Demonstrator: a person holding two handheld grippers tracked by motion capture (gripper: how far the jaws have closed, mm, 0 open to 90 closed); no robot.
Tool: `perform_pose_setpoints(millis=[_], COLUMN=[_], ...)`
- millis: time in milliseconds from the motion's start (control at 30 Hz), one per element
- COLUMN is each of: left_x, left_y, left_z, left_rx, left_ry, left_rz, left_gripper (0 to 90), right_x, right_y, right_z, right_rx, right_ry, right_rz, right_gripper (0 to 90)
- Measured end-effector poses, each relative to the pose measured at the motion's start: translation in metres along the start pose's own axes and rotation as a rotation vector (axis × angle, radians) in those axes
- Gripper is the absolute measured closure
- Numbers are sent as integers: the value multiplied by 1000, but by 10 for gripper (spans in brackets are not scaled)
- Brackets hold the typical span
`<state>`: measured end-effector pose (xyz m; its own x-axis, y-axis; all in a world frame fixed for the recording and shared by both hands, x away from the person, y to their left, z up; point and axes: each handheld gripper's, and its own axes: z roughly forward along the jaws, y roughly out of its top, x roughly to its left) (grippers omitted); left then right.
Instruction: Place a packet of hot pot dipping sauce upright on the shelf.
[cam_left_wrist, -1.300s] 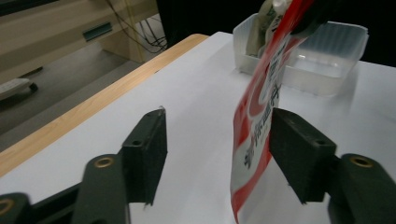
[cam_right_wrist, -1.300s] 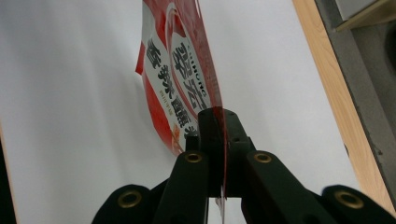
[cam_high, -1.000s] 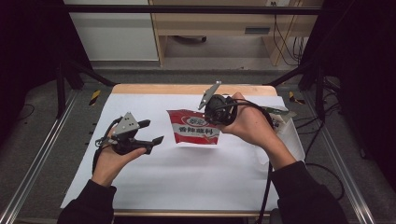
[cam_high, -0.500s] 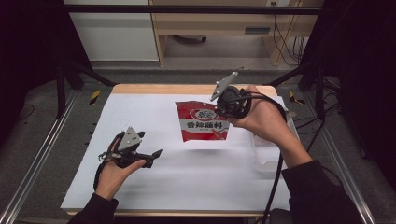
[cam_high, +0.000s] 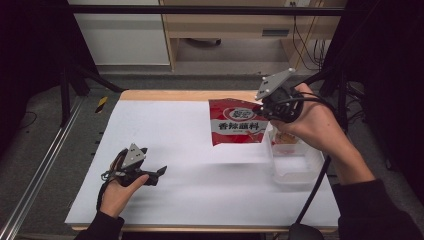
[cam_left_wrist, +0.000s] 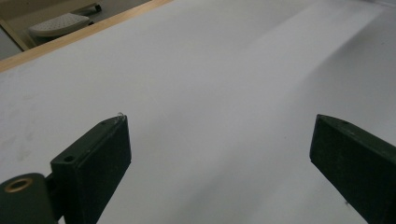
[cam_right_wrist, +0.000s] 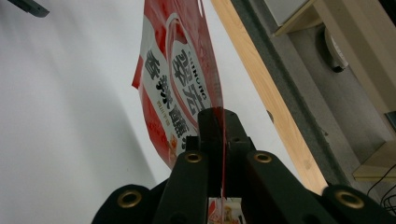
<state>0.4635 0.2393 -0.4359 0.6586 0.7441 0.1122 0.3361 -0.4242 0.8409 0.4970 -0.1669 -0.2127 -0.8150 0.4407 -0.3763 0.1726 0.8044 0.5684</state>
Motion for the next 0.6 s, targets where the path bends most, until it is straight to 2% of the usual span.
perform_pose_setpoints(millis=[267,600], left_x=[5,5], left_y=[-4,-4], left_z=[0,2], left_rx=[3,14], left_ry=[18,18], left_rz=[-14,-9], left_gripper=[51,51], right_x=[-10,-16], right_y=[-21,-42], right_z=[-23,-44], right_rx=[-11,17], right_ry=[-37,-79], right_rz=[49,123], right_gripper=[900,900])
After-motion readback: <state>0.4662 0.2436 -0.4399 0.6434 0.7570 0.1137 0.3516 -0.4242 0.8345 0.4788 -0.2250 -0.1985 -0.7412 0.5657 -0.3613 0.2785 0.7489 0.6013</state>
